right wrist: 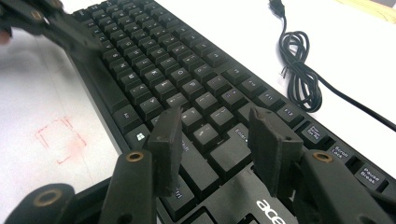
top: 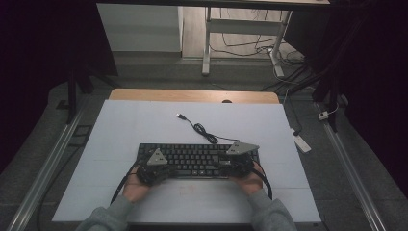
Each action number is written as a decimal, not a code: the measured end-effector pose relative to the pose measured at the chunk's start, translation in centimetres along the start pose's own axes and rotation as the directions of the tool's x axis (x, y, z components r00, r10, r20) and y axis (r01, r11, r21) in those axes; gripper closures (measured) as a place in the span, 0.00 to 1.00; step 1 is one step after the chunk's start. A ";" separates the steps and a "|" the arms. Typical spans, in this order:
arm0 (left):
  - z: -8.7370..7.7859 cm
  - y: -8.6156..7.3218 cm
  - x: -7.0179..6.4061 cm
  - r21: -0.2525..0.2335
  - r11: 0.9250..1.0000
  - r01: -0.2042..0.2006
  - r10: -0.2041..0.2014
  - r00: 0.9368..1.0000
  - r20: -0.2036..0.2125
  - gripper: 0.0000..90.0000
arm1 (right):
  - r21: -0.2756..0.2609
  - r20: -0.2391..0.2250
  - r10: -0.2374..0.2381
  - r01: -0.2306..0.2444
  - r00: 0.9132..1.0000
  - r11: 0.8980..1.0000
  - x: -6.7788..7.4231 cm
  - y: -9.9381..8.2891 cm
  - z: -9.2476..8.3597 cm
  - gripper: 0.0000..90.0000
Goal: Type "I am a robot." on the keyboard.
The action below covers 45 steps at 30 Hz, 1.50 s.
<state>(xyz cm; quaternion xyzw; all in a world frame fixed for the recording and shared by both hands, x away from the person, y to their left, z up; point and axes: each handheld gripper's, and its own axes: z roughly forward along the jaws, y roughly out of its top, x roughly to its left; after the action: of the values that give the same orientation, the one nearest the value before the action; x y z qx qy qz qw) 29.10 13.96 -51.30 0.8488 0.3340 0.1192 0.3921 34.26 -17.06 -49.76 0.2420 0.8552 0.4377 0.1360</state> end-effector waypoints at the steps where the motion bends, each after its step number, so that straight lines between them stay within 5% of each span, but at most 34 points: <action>1: -0.4 0.1 0.1 -0.014 1.000 0.006 -0.006 1.000 -0.002 0.98 | 0.000 -0.001 0.000 0.000 1.000 1.000 0.0 0.0 0.0 0.62; 11: -2.6 -0.3 2.0 -0.052 0.993 0.107 -0.109 0.993 -0.037 0.57 | -0.001 -0.007 -0.006 0.006 1.000 1.000 0.2 0.0 0.1 0.61; 18: -3.5 -0.7 3.3 -0.054 0.986 0.161 -0.164 0.985 -0.059 0.45 | -0.001 -0.007 -0.005 0.005 1.000 1.000 0.1 0.0 0.1 0.61; 31: -4.1 -1.1 4.1 -0.061 0.982 0.179 -0.184 0.980 -0.082 0.44 | 0.007 -0.009 -0.010 0.010 1.000 1.000 0.2 0.0 0.3 0.61; 45: -4.2 -1.9 5.3 -0.047 0.979 0.200 -0.204 0.969 -0.137 0.64 | 0.010 -0.007 -0.011 0.011 1.000 1.000 0.2 0.0 0.3 0.61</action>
<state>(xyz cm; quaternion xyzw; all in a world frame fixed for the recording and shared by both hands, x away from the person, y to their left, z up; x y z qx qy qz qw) 30.28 20.81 -50.25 0.7934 0.4435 0.1438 0.3914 34.20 -16.71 -49.95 0.2365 0.8592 0.4334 0.1340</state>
